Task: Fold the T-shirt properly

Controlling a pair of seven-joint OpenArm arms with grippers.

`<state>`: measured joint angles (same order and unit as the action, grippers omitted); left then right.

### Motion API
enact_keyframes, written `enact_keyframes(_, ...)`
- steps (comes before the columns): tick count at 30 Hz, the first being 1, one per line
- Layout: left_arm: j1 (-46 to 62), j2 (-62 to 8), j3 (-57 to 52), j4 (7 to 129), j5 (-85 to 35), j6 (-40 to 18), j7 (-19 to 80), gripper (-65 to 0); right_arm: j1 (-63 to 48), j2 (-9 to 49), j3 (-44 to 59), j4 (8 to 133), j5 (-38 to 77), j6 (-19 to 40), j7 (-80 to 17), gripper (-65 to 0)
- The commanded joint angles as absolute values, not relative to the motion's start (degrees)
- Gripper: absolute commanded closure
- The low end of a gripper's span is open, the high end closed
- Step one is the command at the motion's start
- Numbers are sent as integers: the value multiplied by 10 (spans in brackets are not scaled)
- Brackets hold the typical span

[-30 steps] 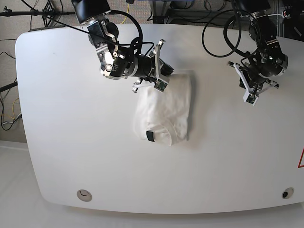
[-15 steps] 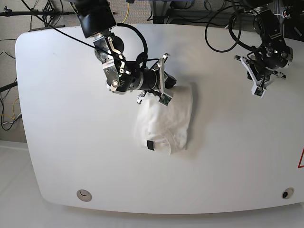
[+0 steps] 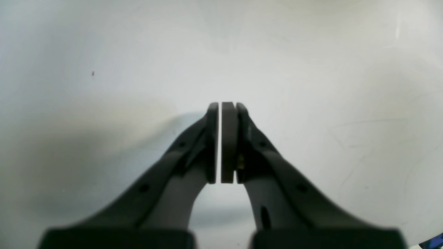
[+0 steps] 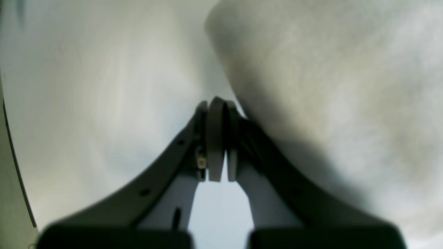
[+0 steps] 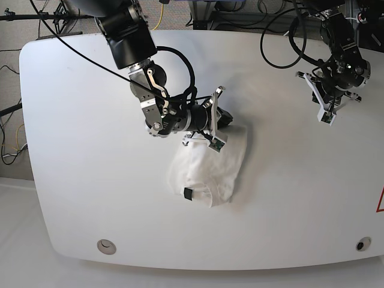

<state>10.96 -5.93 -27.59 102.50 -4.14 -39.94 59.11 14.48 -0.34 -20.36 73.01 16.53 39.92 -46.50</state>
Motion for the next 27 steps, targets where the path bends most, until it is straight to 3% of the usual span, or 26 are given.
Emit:
enact_keyframes(1, 105, -65, -281, 1037, -45, -400, 585, 0, 175, -12, -203, 722, 172, 400, -452, 0)
enact_keyframes(14, 105, -65, -285, 1037, -45, -400, 585, 0, 194, -15, -200, 718, 173, 400, -451, 0)
enact_keyframes(22, 102, -87, -307, 1040, -46, -400, 585, 0, 139, 31, -195, 851, 176, 400, -494, 0)
enact_keyframes(27, 100, -109, -343, 1040, -45, -400, 585, 0, 100, 54, -131, 923, 172, 400, -515, 0)
